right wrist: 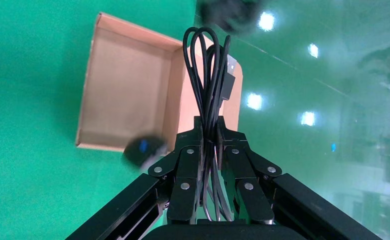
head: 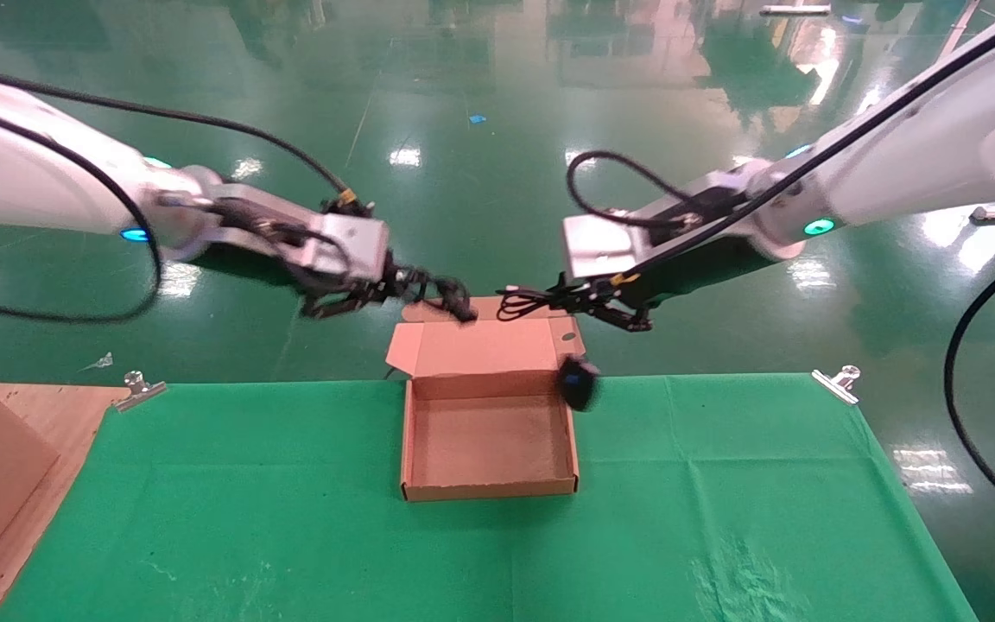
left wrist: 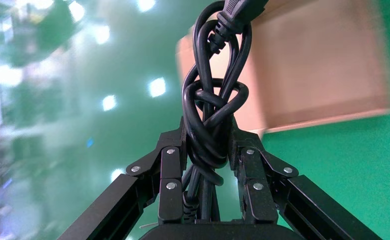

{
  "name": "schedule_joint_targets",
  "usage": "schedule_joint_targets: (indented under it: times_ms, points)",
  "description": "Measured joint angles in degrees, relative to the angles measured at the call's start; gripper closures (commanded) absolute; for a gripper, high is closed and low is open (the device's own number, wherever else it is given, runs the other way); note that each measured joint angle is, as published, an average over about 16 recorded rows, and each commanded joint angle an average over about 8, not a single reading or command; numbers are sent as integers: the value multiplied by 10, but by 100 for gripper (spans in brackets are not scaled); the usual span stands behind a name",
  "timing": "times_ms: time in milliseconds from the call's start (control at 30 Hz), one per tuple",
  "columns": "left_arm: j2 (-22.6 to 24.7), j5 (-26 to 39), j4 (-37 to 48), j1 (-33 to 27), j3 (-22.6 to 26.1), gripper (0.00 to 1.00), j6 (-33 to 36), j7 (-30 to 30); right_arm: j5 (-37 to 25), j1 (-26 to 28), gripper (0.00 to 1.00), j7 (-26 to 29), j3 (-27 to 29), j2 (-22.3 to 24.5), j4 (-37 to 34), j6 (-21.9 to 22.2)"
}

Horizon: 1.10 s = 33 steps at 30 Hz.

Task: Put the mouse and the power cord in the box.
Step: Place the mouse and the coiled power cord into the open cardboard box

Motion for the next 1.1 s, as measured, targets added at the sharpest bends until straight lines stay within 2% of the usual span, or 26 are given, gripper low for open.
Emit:
schedule_joint_targets:
  times_ms: [233,533,800,1100]
  points:
    - [13,-13,3,30,-9,100,-87,4,13,-39,100,13,-7,-13,38,78]
    - [17,-22,-4,59,-13,100,-117,14,32,-78,100,37,-33,-14,82,146]
    - [25,-45,-44,127,-18,100,-168,44,43,-77,100,52,-61,-11,90,156]
    - [32,-115,-121,242,-17,100,-285,42,57,-58,100,51,-80,-5,76,121]
